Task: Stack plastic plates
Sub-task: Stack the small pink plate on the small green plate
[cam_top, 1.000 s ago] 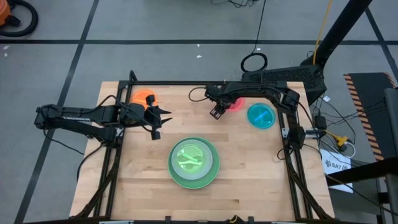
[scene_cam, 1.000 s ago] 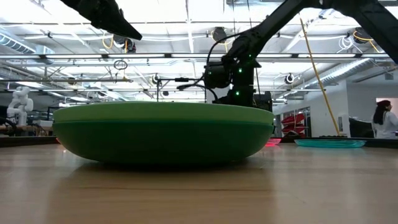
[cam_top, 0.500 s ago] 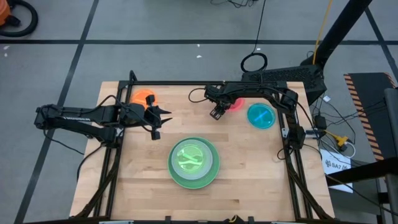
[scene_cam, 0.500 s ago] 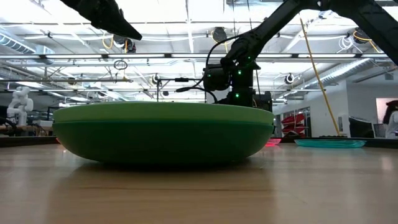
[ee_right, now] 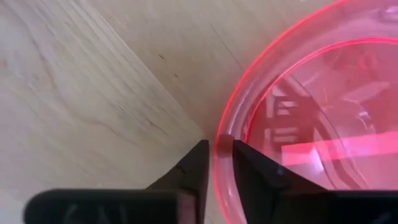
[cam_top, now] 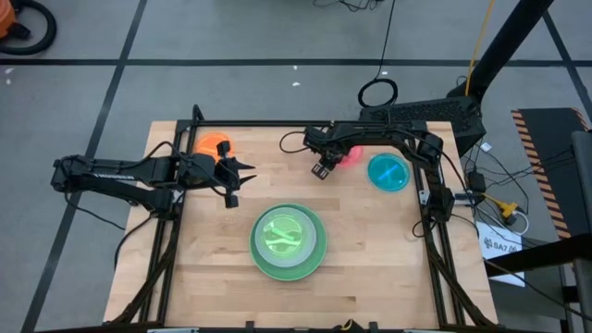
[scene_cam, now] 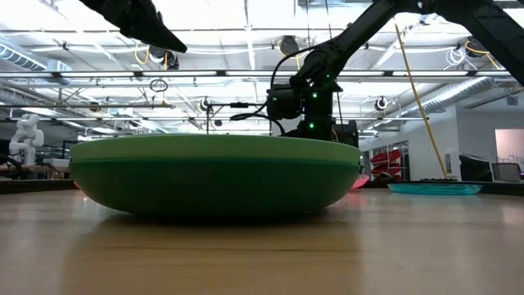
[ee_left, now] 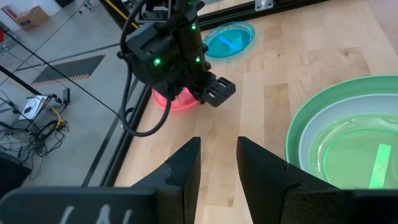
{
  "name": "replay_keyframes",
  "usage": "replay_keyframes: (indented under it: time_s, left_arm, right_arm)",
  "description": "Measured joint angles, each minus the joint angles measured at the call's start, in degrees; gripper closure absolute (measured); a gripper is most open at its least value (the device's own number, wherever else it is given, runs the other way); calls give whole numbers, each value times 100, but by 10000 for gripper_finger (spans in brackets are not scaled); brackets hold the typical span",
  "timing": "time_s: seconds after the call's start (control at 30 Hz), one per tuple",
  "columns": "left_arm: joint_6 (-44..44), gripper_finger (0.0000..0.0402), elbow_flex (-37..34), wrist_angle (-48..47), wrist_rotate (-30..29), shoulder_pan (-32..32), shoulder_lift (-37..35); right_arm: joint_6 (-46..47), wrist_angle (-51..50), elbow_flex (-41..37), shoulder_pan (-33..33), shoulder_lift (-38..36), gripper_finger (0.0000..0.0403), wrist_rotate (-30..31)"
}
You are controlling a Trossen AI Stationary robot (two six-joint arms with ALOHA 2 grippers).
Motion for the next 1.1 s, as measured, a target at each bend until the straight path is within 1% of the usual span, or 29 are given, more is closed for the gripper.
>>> replay_keyframes:
  time_s: [0.2, 0.43, 0.6, 0.77, 1.1]
  left_arm:
    - [0, 291, 0, 0, -1, 0, 1]
    - [15, 291, 0, 0, 0, 0, 2]
    - [15, 291, 0, 2, 0, 0, 0]
    - [15, 291, 0, 2, -1, 2, 0]
    - [17, 291, 0, 6, 0, 1, 0]
  right_arm:
    - [-22, -2, -4, 13, 2, 370, -7]
    - [-89, -73, -16, 13, -63, 384, -1]
    - [-135, -232, -28, 52, -148, 398, 140]
    - [-193, -326, -28, 218, -297, 401, 303]
    - [-90, -446, -26, 611, -637, 402, 308]
